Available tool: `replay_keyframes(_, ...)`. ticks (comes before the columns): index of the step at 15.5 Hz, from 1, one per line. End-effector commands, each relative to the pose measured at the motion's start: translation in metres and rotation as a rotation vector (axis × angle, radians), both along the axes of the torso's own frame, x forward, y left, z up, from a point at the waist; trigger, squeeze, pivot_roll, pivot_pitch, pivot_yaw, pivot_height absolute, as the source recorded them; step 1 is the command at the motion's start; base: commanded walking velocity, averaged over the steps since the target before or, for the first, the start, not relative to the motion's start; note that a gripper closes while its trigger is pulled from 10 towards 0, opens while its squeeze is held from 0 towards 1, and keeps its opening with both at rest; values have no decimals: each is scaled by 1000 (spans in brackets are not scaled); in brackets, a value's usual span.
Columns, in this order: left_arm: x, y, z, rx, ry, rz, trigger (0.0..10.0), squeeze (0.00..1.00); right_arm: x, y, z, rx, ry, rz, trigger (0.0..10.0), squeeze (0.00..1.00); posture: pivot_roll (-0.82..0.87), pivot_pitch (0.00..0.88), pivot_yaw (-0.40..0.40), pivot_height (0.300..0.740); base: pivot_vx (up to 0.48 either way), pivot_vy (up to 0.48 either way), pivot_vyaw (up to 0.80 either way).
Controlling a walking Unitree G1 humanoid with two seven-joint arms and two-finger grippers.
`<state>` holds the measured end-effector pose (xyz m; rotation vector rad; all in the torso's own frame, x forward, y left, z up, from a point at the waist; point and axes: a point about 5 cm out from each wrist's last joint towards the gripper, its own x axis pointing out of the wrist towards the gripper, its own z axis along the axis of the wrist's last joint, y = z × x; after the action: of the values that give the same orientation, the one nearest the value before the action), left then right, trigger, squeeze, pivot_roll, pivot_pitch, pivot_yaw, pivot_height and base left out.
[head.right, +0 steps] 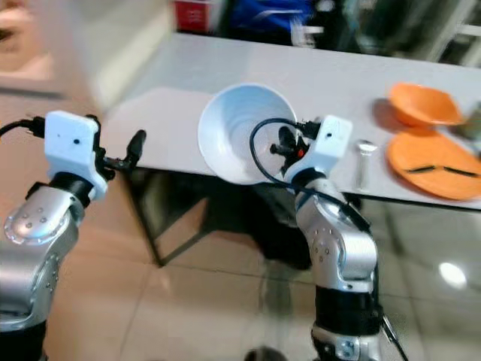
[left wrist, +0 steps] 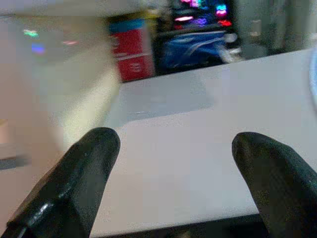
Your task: Setting the table
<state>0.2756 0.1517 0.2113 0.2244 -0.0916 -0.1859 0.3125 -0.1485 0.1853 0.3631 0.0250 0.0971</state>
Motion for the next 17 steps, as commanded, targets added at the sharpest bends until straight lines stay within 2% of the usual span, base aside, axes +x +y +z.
replay_keyframes(1, -2, 4, 3, 17, -8, 6, 10000, 0, 2, 1, 13, 5, -49, -5, 10000, 0, 39, 63, -33, 740, 424, 0, 0)
replay_keyframes(4, -4, 6, 2, 16, 0, 3, 10000, 0, 12, 4, 14, 33, -50, -2, 10000, 0, 45, 66, -33, 740, 421, 0, 0)
replay_keyframes(7, -5, 7, 1, 24, 9, -5, 10000, 0, 32, 10, 15, 43, -45, 29, 10000, 0, 47, 70, -30, 740, 423, 0, 0)
replay_keyframes(10, -8, 7, 1, 28, 12, -9, 10000, 0, 54, 16, 3, 62, 14, 62, 10000, 0, 57, 68, -35, 740, 420, 0, 0)
replay_keyframes(12, -10, 6, -2, 35, 24, -24, 10000, 0, 66, 20, -7, 39, 60, 96, 10000, 0, 63, 67, -38, 740, 424, 0, 0)
replay_keyframes(14, -14, 6, -3, 38, 29, -21, 10000, 0, 73, 21, -11, 9, 71, 116, 10000, 0, 76, 68, -50, 740, 418, 0, 0)
replay_keyframes(16, -18, 7, -4, 45, 38, -19, 10000, 0, 81, 21, -15, 59, 113, 107, 10000, 0, 82, 67, -49, 740, 412, 0, 0)
replay_keyframes(17, -18, 8, -5, 58, 39, -17, 10000, 0, 83, 21, -16, 54, 119, 99, 10000, 0, 85, 69, -49, 740, 352, 0, 0)
